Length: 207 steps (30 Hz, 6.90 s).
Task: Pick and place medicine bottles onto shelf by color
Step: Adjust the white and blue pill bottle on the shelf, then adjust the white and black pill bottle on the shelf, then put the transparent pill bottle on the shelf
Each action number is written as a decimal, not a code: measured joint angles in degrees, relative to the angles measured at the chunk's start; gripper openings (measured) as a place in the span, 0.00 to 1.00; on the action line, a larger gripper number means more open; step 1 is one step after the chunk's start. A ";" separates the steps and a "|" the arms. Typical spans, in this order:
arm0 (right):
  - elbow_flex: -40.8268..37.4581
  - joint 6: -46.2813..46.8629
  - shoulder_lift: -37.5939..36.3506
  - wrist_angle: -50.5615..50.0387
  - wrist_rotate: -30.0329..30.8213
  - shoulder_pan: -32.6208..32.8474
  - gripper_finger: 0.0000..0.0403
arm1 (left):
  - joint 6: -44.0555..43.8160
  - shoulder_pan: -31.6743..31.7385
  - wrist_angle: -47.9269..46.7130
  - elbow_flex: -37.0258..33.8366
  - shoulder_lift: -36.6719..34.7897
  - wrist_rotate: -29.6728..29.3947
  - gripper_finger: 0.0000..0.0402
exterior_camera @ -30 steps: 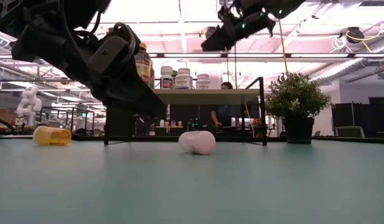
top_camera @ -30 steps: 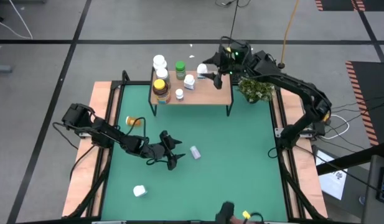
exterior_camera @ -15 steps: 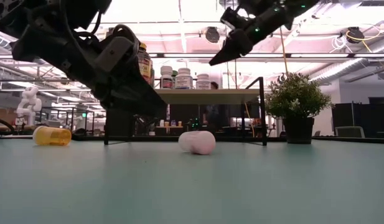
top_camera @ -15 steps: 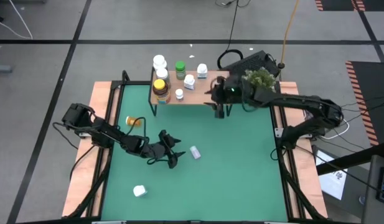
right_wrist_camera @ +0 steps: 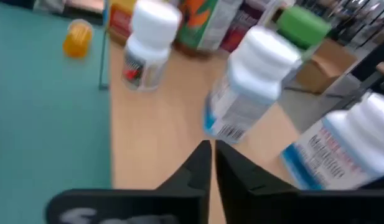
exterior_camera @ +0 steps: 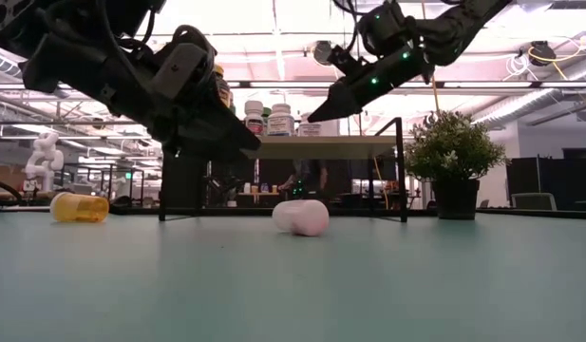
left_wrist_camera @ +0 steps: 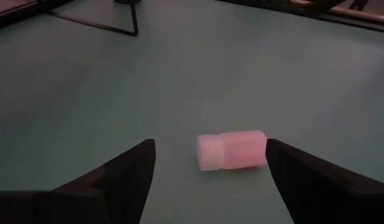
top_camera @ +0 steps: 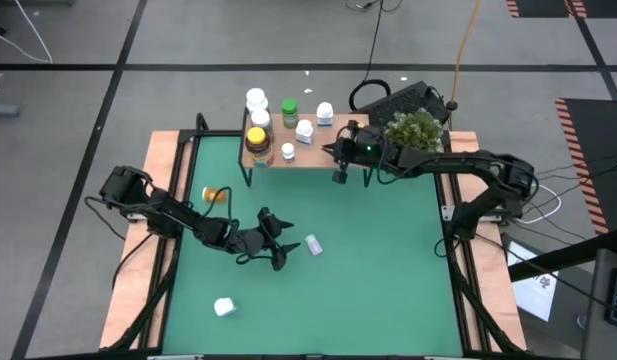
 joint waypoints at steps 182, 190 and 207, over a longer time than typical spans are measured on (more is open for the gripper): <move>-19.32 22.34 16.34 59.55 -0.43 35.22 0.36 | 31.44 -3.35 29.00 3.01 4.96 3.67 0.64; -19.30 23.54 16.39 59.62 -0.29 35.22 0.36 | 31.43 -3.33 28.08 4.02 4.94 6.27 0.39; -19.30 19.56 9.67 37.34 0.06 35.06 0.59 | 23.55 -2.41 2.24 3.91 4.50 6.78 0.39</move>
